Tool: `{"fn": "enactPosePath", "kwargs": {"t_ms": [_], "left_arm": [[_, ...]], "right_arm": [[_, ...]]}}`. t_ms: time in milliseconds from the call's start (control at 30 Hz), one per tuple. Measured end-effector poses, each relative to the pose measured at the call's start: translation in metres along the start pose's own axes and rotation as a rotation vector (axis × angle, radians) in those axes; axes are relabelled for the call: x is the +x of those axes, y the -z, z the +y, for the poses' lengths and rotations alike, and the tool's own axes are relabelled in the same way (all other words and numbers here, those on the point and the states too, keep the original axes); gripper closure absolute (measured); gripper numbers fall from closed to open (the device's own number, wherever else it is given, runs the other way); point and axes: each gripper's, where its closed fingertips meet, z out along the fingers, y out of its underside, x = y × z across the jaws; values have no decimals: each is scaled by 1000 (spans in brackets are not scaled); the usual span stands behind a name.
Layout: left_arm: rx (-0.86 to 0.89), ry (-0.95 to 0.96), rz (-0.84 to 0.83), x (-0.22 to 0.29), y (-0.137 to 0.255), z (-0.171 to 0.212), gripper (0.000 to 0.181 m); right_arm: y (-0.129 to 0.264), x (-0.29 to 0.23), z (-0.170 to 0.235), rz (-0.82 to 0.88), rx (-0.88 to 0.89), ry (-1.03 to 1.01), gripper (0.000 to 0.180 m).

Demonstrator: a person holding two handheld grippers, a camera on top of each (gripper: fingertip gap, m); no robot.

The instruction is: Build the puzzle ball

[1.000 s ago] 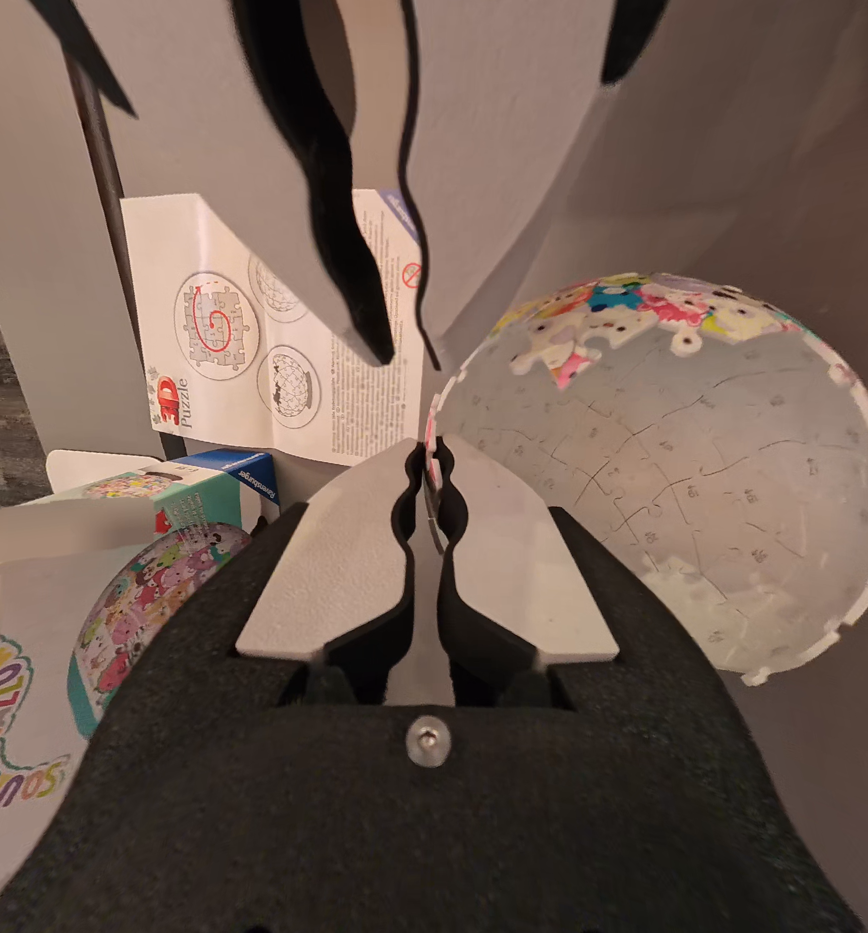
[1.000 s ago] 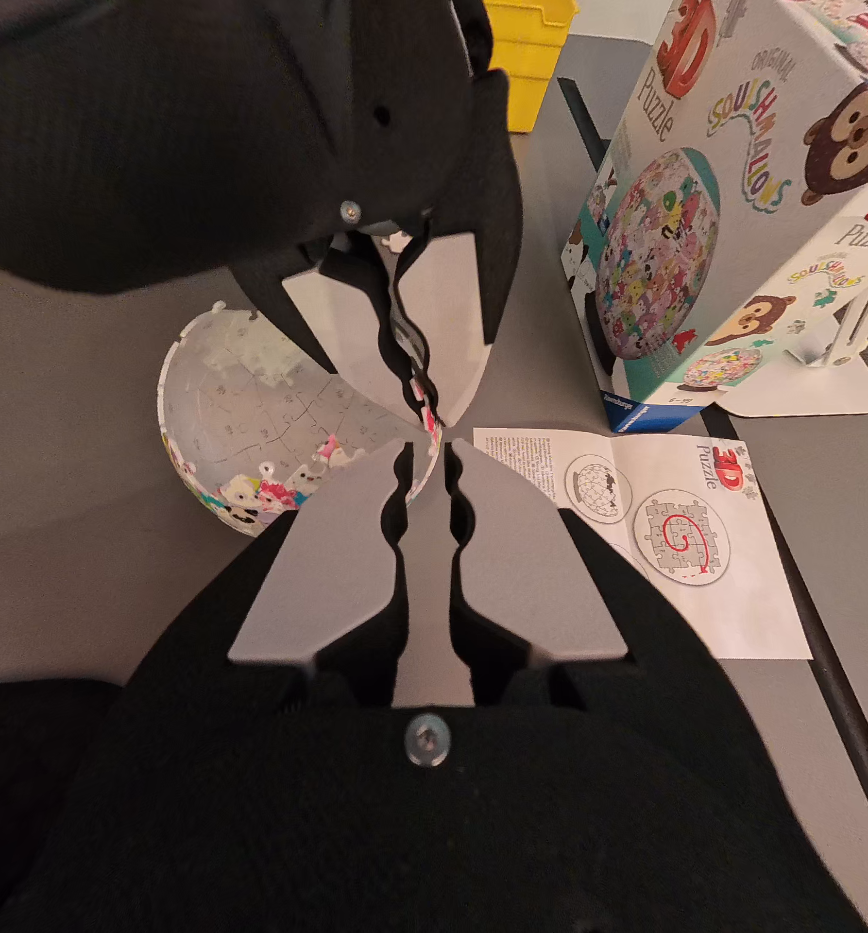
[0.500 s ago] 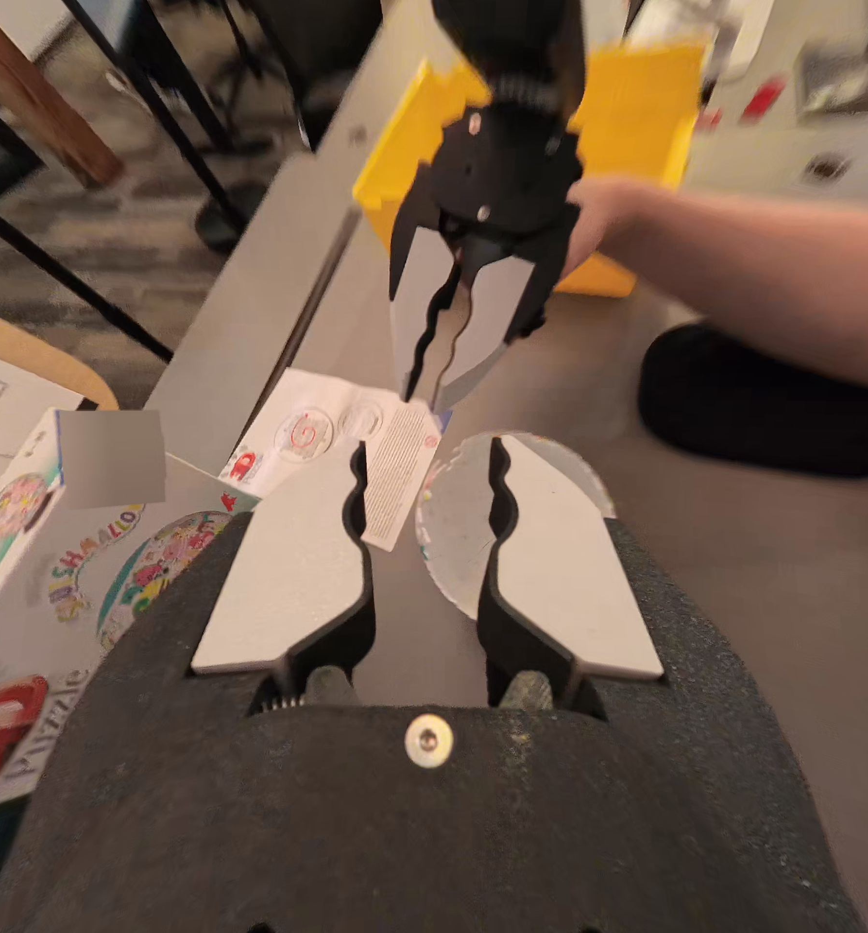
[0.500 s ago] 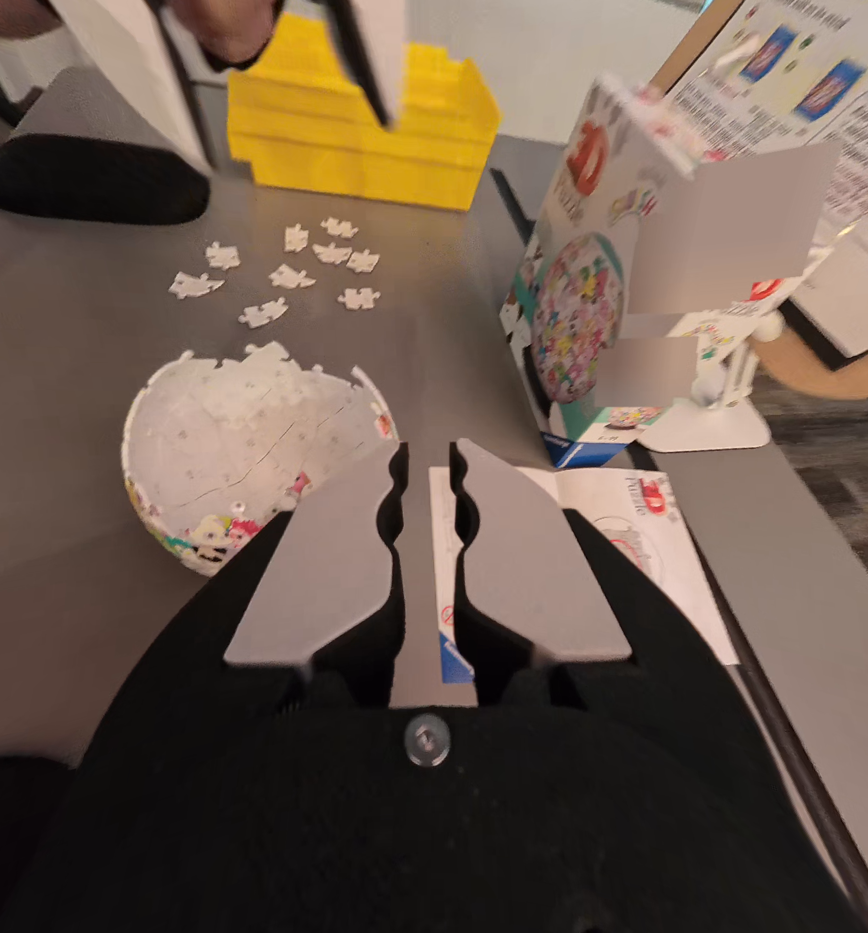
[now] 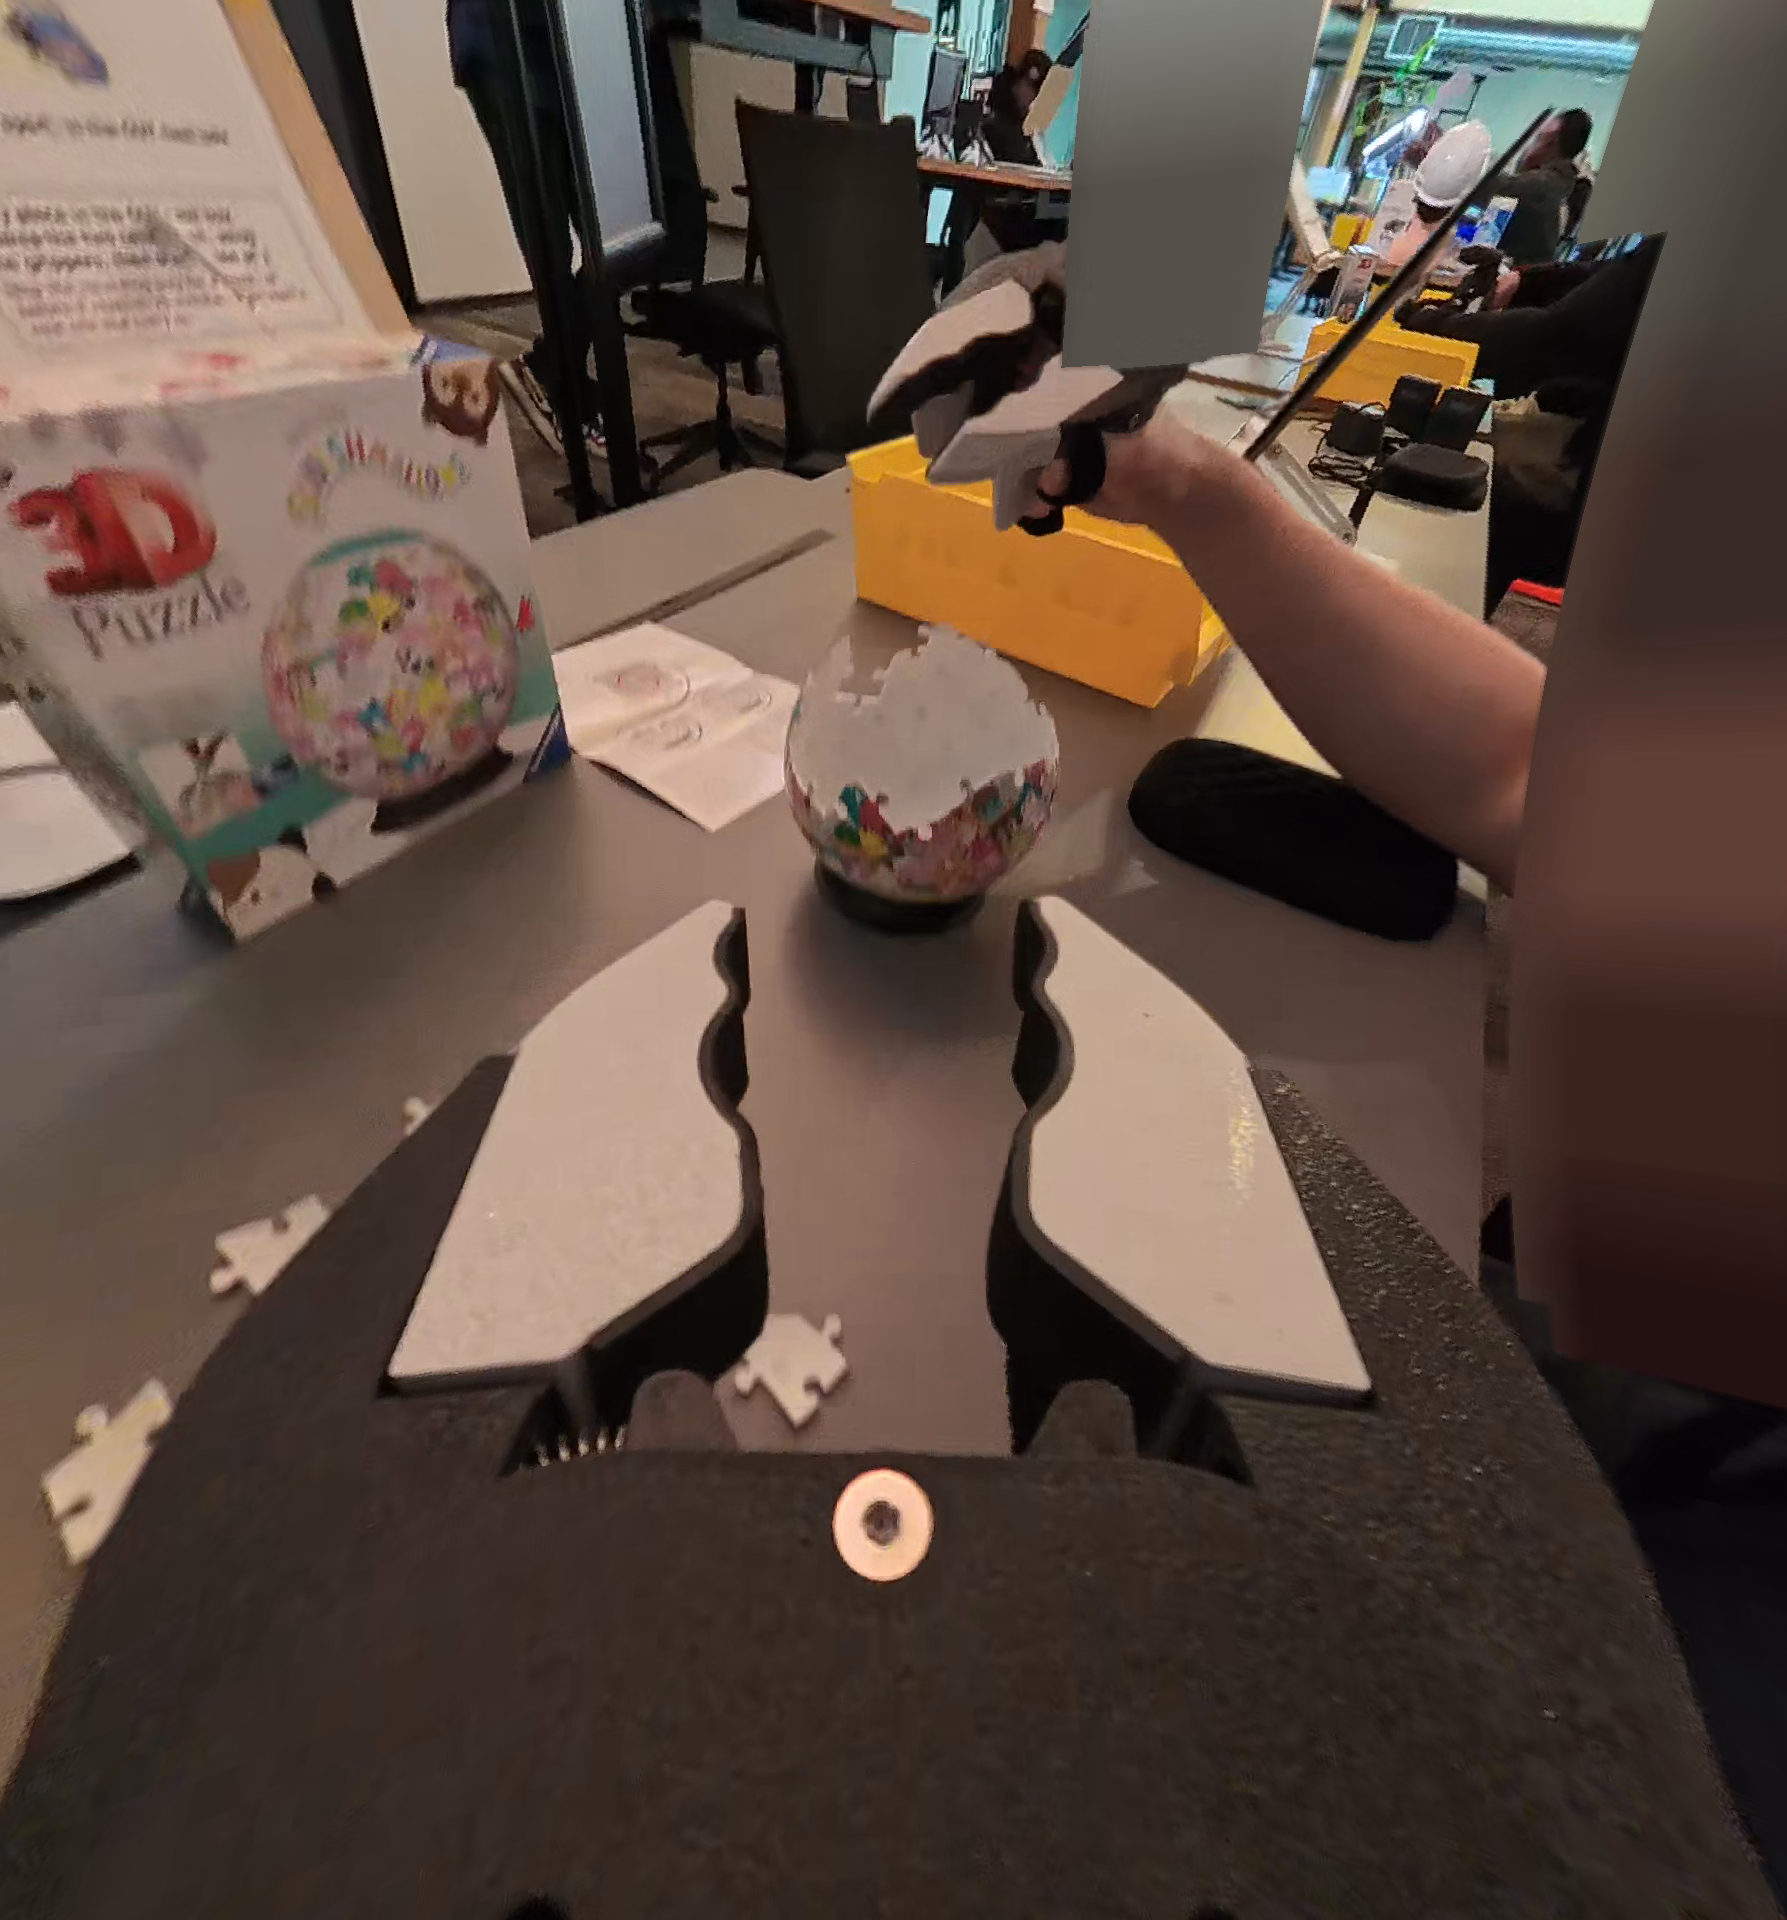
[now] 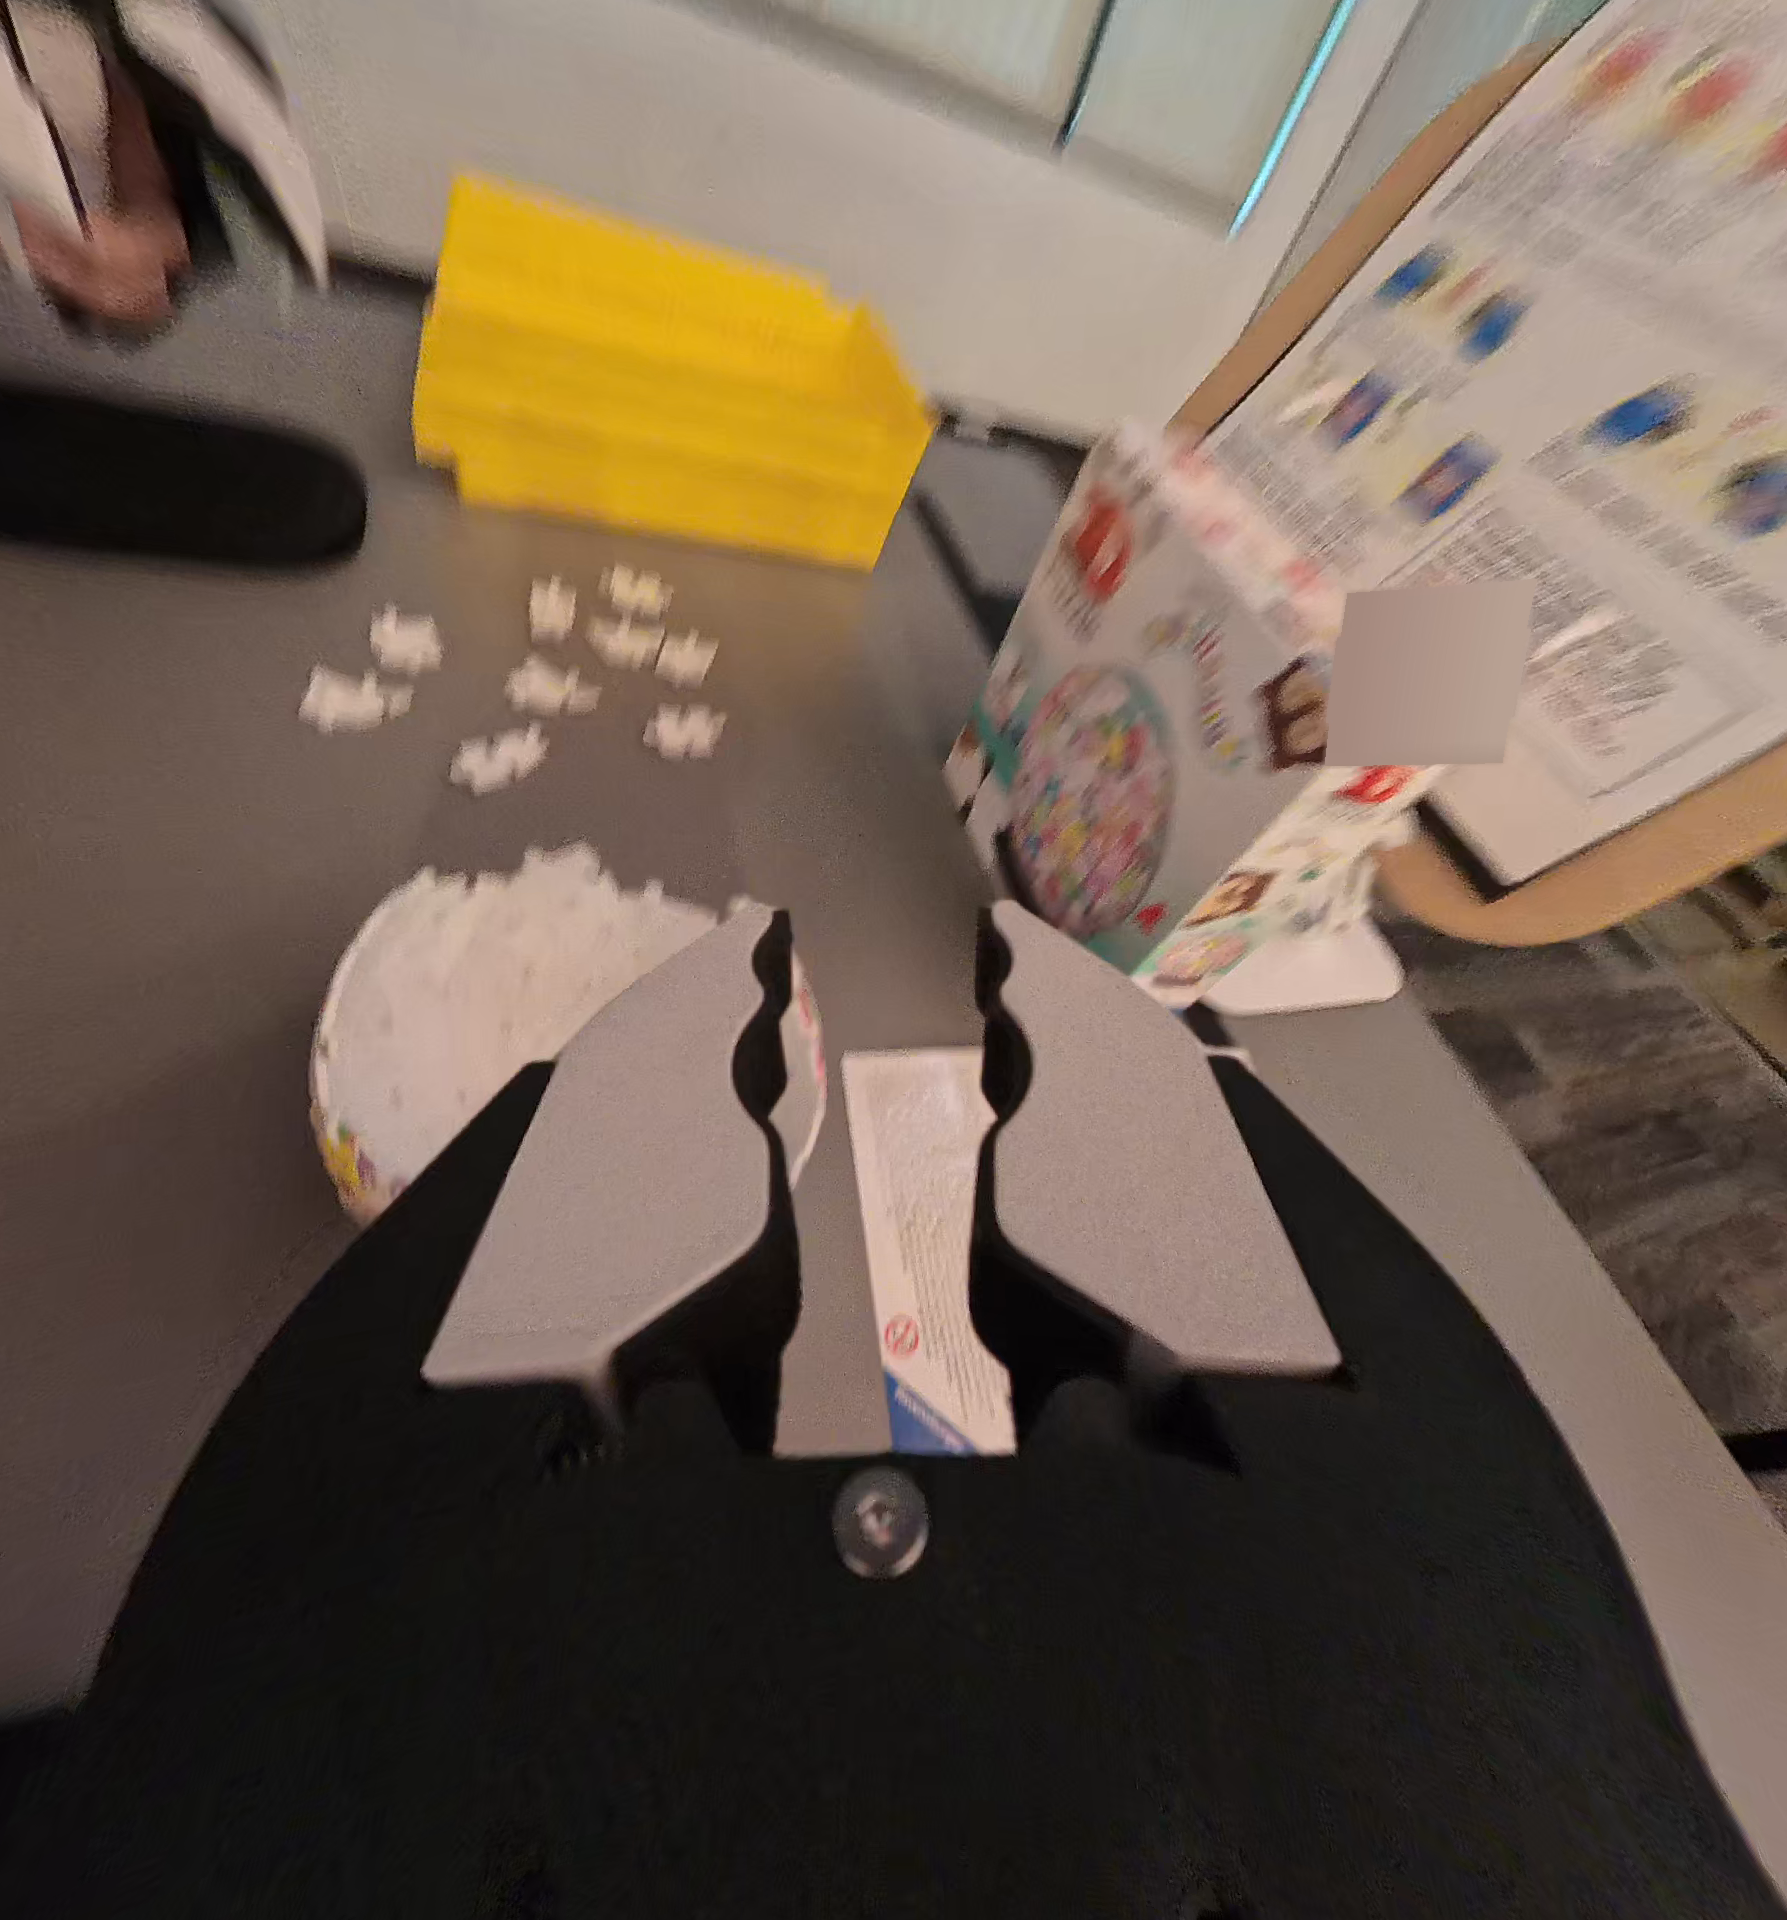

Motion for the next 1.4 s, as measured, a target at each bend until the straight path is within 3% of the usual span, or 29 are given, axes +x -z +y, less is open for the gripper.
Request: {"fn": "enactPosePath", "kwargs": {"t_ms": [133,233,467,767,1000,1200,1400], "left_arm": [[-56,-6,2,6,18,23,134],[-72,-24,13,12,23,29,134],[-90,-47,56,24,24,29,134],[-69,-27,83,31,28,30,134],[-48,13,79,28,35,43,134],[-64,47,82,25,38,52,134],[-79,44,87,27,35,56,135]], "right_arm": [[-34,-27,35,-153,-296,76,142],[-50,-30,49,-174,-453,134,142],[-56,-19,49,-150,-613,190,148],[-39,-10,17,-90,-473,146,148],[-11,-7,14,74,-195,-3,148],[0,-26,46,33,-224,-44,159],[-2,-33,46,-2,-230,-37,161]]}}
